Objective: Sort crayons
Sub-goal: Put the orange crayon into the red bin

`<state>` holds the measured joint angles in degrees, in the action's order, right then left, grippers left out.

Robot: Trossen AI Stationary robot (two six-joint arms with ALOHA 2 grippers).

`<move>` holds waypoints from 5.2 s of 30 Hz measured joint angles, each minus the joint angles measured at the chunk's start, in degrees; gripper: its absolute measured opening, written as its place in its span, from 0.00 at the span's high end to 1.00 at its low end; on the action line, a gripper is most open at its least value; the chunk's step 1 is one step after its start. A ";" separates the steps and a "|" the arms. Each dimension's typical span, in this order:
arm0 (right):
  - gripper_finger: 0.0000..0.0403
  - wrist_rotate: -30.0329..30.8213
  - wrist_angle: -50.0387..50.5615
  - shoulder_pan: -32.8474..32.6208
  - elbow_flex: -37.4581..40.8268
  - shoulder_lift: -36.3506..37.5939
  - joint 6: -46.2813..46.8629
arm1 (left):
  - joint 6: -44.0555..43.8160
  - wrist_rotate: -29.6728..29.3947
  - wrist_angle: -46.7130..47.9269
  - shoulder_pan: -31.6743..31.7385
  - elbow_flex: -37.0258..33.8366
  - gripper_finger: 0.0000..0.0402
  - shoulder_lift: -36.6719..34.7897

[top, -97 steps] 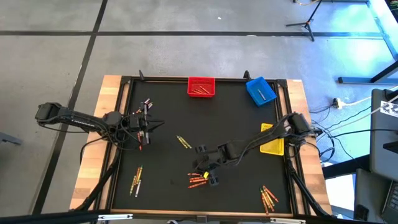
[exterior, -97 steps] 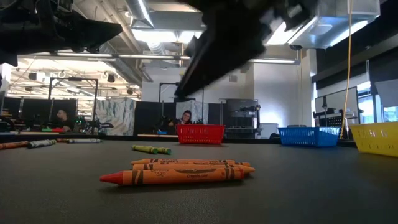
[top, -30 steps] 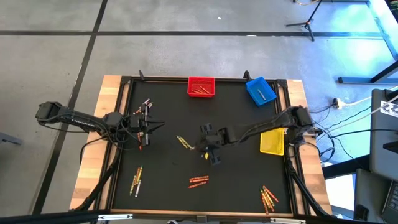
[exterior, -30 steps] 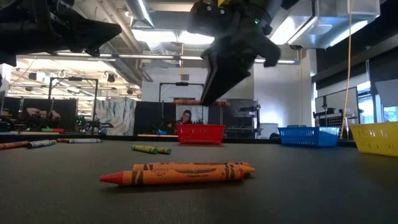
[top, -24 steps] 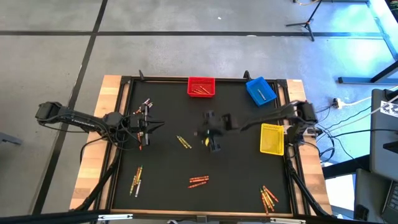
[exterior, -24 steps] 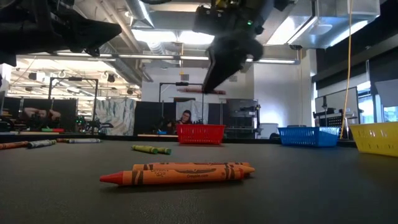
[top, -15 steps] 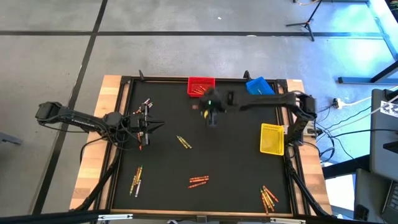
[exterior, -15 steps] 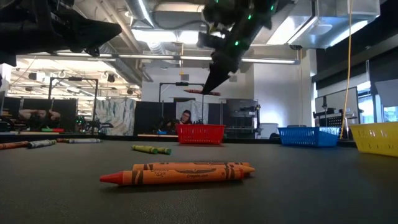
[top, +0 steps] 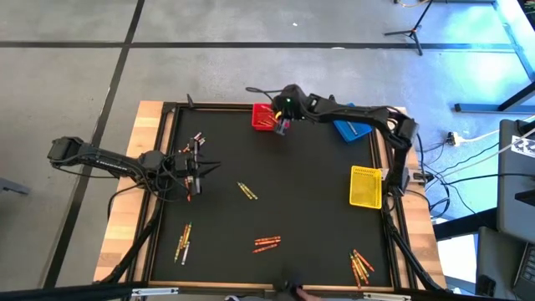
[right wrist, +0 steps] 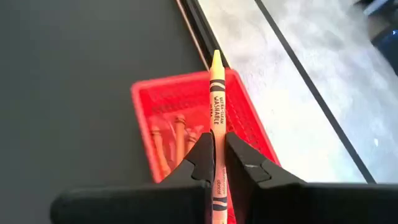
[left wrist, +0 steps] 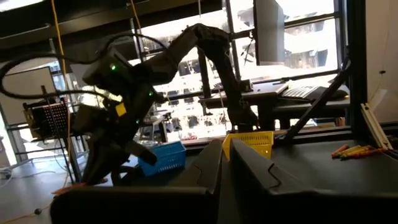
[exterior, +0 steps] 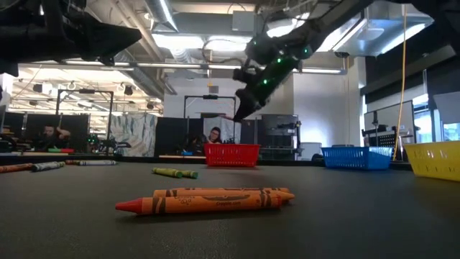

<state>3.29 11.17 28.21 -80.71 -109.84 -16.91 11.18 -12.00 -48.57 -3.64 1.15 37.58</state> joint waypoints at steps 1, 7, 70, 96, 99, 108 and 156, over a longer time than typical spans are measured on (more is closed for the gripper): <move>0.95 0.00 -1.15 0.44 0.00 -0.74 0.02 | 0.00 -0.31 0.05 0.00 0.00 0.94 0.00; 0.95 0.11 -2.37 2.60 0.00 -3.92 0.02 | 0.00 -0.86 0.10 0.15 0.00 0.94 0.00; 0.67 0.13 14.15 -15.17 -0.04 6.69 2.51 | 0.00 -0.97 0.09 0.15 0.00 0.94 0.02; 0.67 0.05 1.97 -45.61 11.23 3.63 15.58 | -0.62 -0.34 0.32 0.15 0.00 0.94 0.02; 0.67 0.09 -0.68 -47.17 11.19 1.46 15.61 | -1.62 -0.32 0.38 0.13 0.00 0.94 0.02; 0.67 -0.43 -7.43 -49.94 11.15 -4.01 16.62 | -5.07 3.15 2.13 0.09 0.02 0.94 0.69; 0.94 4.68 -3.94 -50.21 11.01 -7.05 24.11 | -9.07 -0.58 3.87 0.13 0.02 0.94 0.68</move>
<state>7.97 7.23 -22.00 -69.70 -116.89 7.20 2.11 -12.58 -44.70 -3.51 1.17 38.26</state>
